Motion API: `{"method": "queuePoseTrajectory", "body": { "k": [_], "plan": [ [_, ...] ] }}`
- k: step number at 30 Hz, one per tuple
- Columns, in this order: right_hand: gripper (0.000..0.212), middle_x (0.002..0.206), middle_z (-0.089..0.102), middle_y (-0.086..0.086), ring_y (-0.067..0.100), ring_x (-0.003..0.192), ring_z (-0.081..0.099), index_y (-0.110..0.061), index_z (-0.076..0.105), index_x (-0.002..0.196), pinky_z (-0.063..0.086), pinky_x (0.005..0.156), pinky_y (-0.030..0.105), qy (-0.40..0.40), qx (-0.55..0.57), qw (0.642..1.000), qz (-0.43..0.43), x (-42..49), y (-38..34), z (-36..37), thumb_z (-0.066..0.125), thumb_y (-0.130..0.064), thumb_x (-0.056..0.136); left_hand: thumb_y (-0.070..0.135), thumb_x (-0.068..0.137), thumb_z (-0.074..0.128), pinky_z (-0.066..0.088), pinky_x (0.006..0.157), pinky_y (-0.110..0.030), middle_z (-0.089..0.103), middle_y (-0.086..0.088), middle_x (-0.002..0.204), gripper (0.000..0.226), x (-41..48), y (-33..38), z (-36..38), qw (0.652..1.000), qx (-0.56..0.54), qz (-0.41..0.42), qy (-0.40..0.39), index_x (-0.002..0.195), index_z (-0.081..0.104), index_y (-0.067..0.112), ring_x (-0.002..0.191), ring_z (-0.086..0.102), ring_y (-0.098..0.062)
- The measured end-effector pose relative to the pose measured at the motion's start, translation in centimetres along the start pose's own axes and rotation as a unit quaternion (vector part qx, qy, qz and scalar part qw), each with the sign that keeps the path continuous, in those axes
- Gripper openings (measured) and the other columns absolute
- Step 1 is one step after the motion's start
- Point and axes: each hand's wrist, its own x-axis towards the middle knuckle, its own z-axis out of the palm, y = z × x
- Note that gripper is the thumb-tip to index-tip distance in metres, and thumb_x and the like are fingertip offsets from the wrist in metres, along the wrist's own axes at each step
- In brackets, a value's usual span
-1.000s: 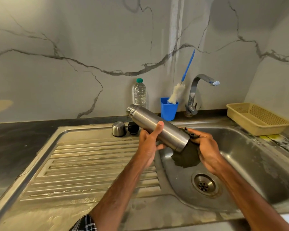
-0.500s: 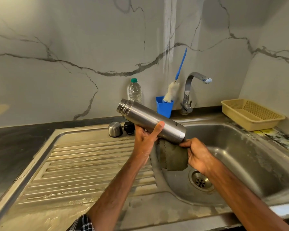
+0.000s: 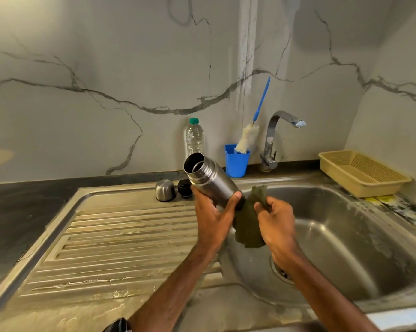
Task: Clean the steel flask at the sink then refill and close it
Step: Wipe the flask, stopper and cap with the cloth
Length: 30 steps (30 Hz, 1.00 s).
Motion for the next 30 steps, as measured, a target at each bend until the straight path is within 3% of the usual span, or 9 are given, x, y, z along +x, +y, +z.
{"method": "queuePoseTrajectory", "body": {
  "k": [4, 7, 9, 11, 14, 18, 23, 28, 30],
  "plan": [
    [0.059, 0.123, 0.063, -0.004, 0.009, 0.095, 0.063, -0.020, 0.052, 0.144, 0.056, 0.092, 0.029, -0.011, -0.175, 0.970, -0.169, 0.0, 0.0, 0.3, 0.054, 0.009, 0.092, 0.016, 0.082, 0.084, 0.057, 0.095, -0.026, 0.057, 0.010, 0.131, 0.085, -0.5, 0.4, 0.8, 1.000, -0.013, -0.008, 0.013, 0.146, 0.029, 0.025, 0.109, 0.062, 0.012],
    [0.059, 0.133, 0.062, 0.010, 0.019, 0.109, 0.062, -0.015, 0.050, 0.145, 0.047, 0.099, 0.025, -0.040, -0.246, 0.940, -0.234, 0.7, 0.5, -0.1, 0.052, 0.011, 0.092, 0.019, 0.083, 0.085, 0.055, 0.084, -0.014, 0.059, 0.013, 0.125, 0.085, 0.0, 0.8, 0.5, 0.999, -0.011, -0.016, 0.035, 0.148, 0.030, 0.020, 0.105, 0.063, 0.012],
    [0.061, 0.136, 0.059, 0.016, 0.031, 0.123, 0.057, -0.017, 0.049, 0.146, 0.041, 0.104, 0.030, -0.059, -0.279, 0.930, -0.231, 1.6, 0.9, -0.7, 0.049, 0.010, 0.092, 0.024, 0.081, 0.086, 0.056, 0.083, -0.015, 0.060, 0.011, 0.125, 0.086, 0.3, 1.0, 0.4, 0.998, -0.015, -0.030, 0.050, 0.148, 0.032, 0.022, 0.104, 0.065, 0.009],
    [0.063, 0.127, 0.063, 0.019, 0.031, 0.111, 0.063, -0.022, 0.044, 0.149, 0.048, 0.096, 0.028, -0.070, -0.292, 0.928, -0.222, 1.9, 1.2, -1.1, 0.050, 0.008, 0.093, 0.027, 0.080, 0.086, 0.057, 0.086, -0.018, 0.061, 0.006, 0.127, 0.085, 0.6, 1.1, 0.2, 0.996, -0.029, -0.051, 0.069, 0.147, 0.034, 0.022, 0.104, 0.066, 0.003],
    [0.059, 0.141, 0.056, 0.012, 0.018, 0.118, 0.061, -0.013, 0.045, 0.148, 0.036, 0.099, 0.000, -0.078, -0.290, 0.912, -0.280, 0.7, 1.6, -0.5, 0.053, 0.009, 0.094, 0.026, 0.082, 0.085, 0.058, 0.094, -0.029, 0.061, -0.001, 0.132, 0.086, 1.4, 1.1, -0.6, 0.989, -0.061, -0.083, 0.109, 0.149, 0.032, 0.018, 0.110, 0.067, -0.009],
    [0.055, 0.157, 0.038, 0.008, 0.019, 0.133, 0.051, -0.011, 0.046, 0.145, 0.027, 0.111, 0.012, -0.113, -0.318, 0.883, -0.325, 1.1, 2.0, 0.0, 0.055, 0.007, 0.094, 0.028, 0.083, 0.083, 0.057, 0.098, -0.042, 0.063, -0.007, 0.134, 0.085, 2.8, 0.6, -1.6, 0.977, -0.094, -0.122, 0.150, 0.150, 0.033, 0.017, 0.110, 0.067, -0.015],
    [0.061, 0.151, 0.044, 0.016, 0.025, 0.125, 0.058, -0.004, 0.046, 0.144, 0.025, 0.095, -0.009, -0.054, -0.290, 0.905, -0.308, 1.0, 1.6, 0.1, 0.054, 0.019, 0.088, 0.031, 0.082, 0.084, 0.057, 0.098, -0.043, 0.064, -0.005, 0.130, 0.083, 2.7, 0.5, -1.4, 0.973, -0.108, -0.145, 0.146, 0.148, 0.035, 0.017, 0.111, 0.068, -0.016],
    [0.058, 0.152, 0.043, 0.017, 0.023, 0.134, 0.049, -0.004, 0.045, 0.145, 0.018, 0.105, -0.004, -0.054, -0.286, 0.904, -0.313, 0.9, 1.8, -0.2, 0.052, 0.016, 0.091, 0.029, 0.081, 0.085, 0.058, 0.096, -0.045, 0.064, -0.003, 0.128, 0.085, 2.4, 0.5, -0.9, 0.971, -0.116, -0.168, 0.128, 0.148, 0.034, 0.018, 0.109, 0.068, -0.016],
    [0.059, 0.151, 0.046, 0.014, 0.023, 0.137, 0.048, -0.008, 0.044, 0.147, 0.023, 0.111, 0.006, -0.055, -0.277, 0.914, -0.292, 1.0, 1.7, -0.3, 0.049, 0.013, 0.093, 0.027, 0.082, 0.085, 0.059, 0.095, -0.045, 0.064, 0.002, 0.120, 0.081, 2.2, 0.6, -0.9, 0.969, -0.116, -0.184, 0.116, 0.145, 0.036, 0.018, 0.105, 0.068, -0.014]
  ]
}}
